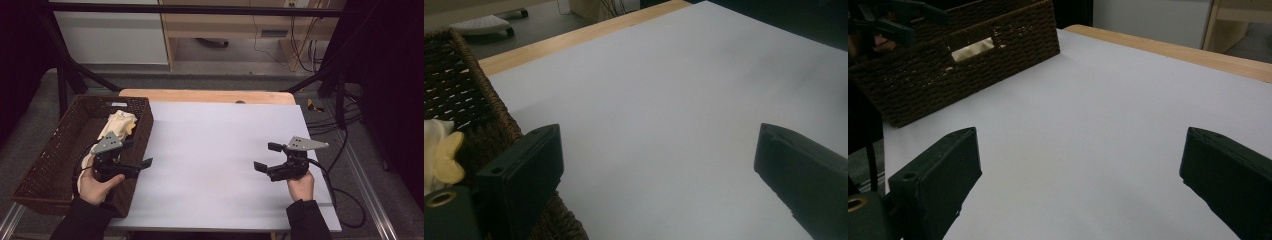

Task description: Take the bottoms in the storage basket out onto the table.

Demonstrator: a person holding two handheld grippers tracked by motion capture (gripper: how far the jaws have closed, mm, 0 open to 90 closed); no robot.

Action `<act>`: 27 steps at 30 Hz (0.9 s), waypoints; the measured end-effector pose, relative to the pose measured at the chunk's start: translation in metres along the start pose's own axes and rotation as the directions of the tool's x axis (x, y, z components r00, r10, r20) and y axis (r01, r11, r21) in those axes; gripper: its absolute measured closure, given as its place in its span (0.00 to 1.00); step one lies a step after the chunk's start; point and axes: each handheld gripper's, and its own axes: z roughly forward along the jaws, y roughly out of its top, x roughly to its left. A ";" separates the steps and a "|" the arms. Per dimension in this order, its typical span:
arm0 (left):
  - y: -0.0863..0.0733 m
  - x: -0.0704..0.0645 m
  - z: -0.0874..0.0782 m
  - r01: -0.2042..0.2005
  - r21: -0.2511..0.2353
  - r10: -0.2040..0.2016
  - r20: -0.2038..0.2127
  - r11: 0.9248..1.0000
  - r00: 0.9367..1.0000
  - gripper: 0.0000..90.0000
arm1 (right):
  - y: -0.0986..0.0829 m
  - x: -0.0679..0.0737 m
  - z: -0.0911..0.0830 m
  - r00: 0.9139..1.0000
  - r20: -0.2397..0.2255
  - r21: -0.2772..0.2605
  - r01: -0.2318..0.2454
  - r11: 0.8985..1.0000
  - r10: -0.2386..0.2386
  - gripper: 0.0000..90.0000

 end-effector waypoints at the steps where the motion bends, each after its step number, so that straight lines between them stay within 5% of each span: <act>1: 0.000 0.000 0.000 -0.002 0.000 0.002 -0.001 1.000 1.000 0.06 | 0.000 0.000 0.000 1.000 0.001 -0.001 0.000 1.000 0.000 0.04; 27: 0.006 -0.001 -0.006 -0.007 0.008 0.007 0.001 1.000 1.000 0.05 | 0.000 0.000 0.001 1.000 0.002 0.006 0.001 1.000 -0.001 0.04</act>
